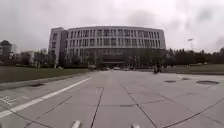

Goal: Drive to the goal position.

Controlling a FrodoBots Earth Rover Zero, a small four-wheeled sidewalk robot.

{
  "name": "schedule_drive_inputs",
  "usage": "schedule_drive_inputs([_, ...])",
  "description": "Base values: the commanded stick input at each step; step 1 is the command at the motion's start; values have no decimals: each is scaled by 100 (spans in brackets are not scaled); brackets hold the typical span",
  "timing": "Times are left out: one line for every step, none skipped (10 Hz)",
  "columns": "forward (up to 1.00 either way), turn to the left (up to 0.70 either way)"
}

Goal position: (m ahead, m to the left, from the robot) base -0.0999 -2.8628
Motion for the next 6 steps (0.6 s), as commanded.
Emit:
schedule_drive_inputs([9, 0])
schedule_drive_inputs([9, 0])
schedule_drive_inputs([8, 0])
schedule_drive_inputs([8, 0])
schedule_drive_inputs([9, 0])
schedule_drive_inputs([9, 0])
